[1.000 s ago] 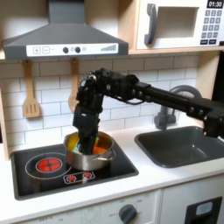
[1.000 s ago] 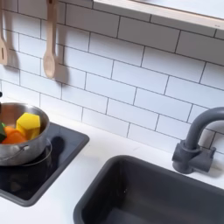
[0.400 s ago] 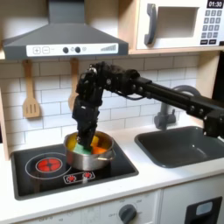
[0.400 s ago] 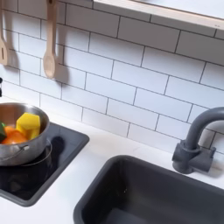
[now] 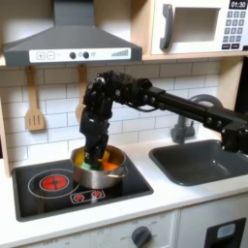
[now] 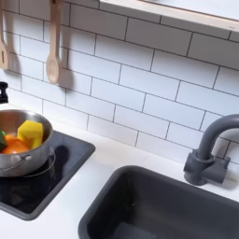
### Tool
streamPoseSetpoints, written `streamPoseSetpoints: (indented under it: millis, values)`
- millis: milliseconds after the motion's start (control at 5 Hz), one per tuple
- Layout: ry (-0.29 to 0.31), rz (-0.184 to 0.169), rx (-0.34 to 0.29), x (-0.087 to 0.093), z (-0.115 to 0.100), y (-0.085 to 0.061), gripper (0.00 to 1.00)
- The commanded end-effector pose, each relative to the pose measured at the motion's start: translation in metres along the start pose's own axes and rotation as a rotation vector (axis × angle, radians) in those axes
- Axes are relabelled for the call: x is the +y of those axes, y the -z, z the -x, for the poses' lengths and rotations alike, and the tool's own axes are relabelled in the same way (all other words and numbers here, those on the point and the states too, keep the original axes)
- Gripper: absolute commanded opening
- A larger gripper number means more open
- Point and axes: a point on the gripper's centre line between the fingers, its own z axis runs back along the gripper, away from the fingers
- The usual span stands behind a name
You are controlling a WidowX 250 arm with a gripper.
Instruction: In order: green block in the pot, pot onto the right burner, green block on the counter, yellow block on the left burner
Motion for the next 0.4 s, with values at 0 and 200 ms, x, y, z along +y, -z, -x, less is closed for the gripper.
streamPoseSetpoints:
  millis: [0,200]
  values:
    - [0.012,0.003,-0.01,-0.0004,-0.0016,0.0043,1.0]
    - [0.014,0.015,-0.011,-0.0025,-0.0035,0.0056,1.0]
